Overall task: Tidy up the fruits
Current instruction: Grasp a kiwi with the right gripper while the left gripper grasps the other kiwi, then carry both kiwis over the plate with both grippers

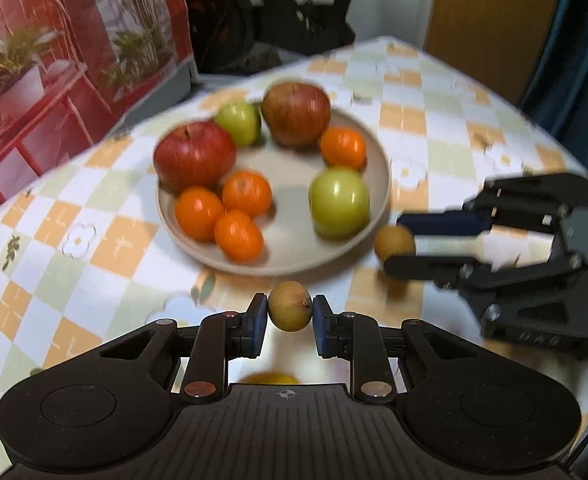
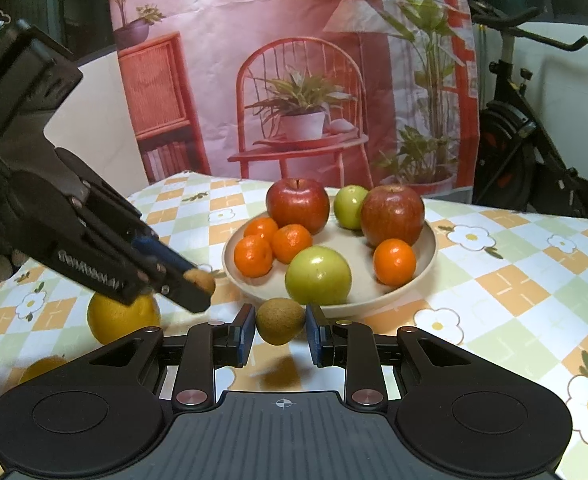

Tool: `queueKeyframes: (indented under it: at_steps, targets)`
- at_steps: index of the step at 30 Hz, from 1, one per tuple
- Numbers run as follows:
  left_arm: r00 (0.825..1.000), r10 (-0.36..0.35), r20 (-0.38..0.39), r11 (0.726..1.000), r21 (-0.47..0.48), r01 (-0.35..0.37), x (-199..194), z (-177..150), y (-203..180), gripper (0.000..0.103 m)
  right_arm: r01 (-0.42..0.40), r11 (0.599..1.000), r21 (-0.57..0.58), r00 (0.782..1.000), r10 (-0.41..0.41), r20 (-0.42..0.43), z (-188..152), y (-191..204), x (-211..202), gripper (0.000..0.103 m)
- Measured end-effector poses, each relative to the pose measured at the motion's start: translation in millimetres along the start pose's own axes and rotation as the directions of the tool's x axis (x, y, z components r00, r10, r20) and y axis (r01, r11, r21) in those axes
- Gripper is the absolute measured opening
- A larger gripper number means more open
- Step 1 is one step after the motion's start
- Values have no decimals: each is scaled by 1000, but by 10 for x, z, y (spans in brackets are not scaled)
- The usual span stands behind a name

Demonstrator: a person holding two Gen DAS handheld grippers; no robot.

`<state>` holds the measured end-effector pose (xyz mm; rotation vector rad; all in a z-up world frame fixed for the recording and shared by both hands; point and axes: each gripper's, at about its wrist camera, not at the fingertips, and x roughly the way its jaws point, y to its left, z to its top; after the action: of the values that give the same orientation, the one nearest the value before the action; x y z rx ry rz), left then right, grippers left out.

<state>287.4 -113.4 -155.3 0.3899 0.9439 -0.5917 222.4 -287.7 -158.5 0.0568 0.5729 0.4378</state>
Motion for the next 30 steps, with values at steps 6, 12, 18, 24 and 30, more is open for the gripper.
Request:
queueKeyframes:
  at_steps: [6, 12, 18, 24, 30]
  targets:
    - [995, 23, 97, 999, -39, -19, -48, 133, 4, 26, 51, 999, 18, 998, -51, 33, 100, -150, -18, 25]
    - [989, 28, 144, 998, -59, -19, 24, 222, -36, 26, 119, 991, 53, 990, -123, 69, 184, -368, 26, 25]
    - [987, 50, 155, 996, -83, -37, 88, 204, -30, 26, 149, 985, 82, 985, -156, 77, 190, -486, 149, 25]
    - [987, 50, 150, 993, -116, -32, 126, 163, 24, 26, 146, 985, 86, 986, -152, 64, 185, -492, 241, 25]
    - [989, 39, 141, 992, -121, -22, 166, 141, 24, 26, 157, 984, 89, 986, -161, 47, 153, -475, 276, 25]
